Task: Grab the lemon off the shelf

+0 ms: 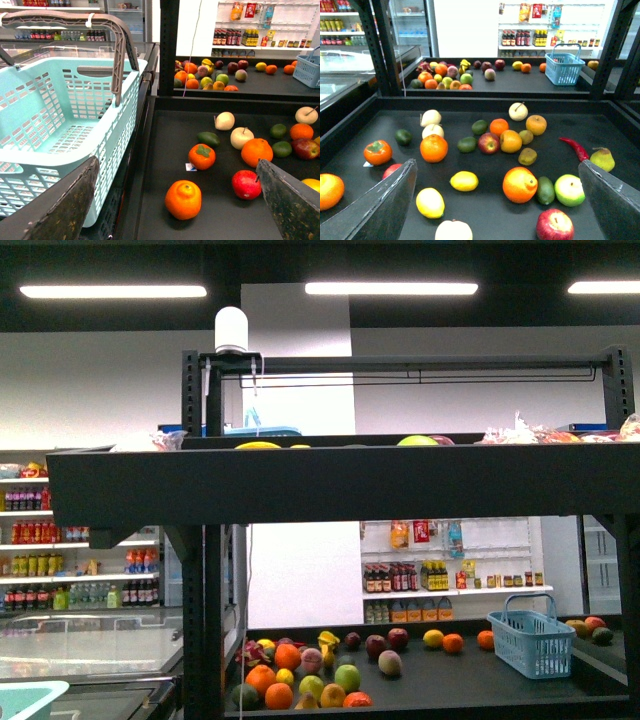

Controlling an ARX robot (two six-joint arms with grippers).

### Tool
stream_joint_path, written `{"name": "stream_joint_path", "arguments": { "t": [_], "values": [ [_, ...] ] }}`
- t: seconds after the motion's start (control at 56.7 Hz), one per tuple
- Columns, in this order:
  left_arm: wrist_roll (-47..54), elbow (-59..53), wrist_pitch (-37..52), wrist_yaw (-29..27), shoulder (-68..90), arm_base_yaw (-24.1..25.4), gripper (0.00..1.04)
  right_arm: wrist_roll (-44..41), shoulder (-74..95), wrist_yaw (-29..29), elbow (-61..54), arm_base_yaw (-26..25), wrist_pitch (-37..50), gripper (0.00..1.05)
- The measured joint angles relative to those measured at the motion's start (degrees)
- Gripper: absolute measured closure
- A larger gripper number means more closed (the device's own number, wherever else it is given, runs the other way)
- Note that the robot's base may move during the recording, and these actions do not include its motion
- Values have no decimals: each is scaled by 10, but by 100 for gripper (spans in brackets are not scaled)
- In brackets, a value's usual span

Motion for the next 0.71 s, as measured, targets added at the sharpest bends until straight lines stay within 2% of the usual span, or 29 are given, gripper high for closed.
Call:
{"name": "stream_joint_path", "arguments": {
  "t": [0.3, 0.37, 0.405, 0.494, 0.564, 0.67, 0.705],
  "values": [
    [-2, 0, -1, -3, 0, 0, 8, 0, 0, 1, 0, 0, 0, 7],
    [-57, 22, -43, -91, 49, -35, 8, 0, 0, 1, 0, 0, 0, 7],
    [-80, 33, -40, -94, 81, -40, 8, 0, 0, 2, 0, 0, 0, 7],
    [-151, 89, -13, -53, 178, -17, 8, 0, 0, 1, 0, 0, 0, 7],
    [-215, 151, -12, 12, 250, 37, 8, 0, 0, 1, 0, 0, 0, 7],
    [-347, 259, -15, 144, 374, 155, 8, 0, 0, 1, 0, 0, 0, 7],
    [-377, 280, -16, 173, 401, 181, 8, 0, 0, 1, 0, 0, 0, 7]
  ]
}}
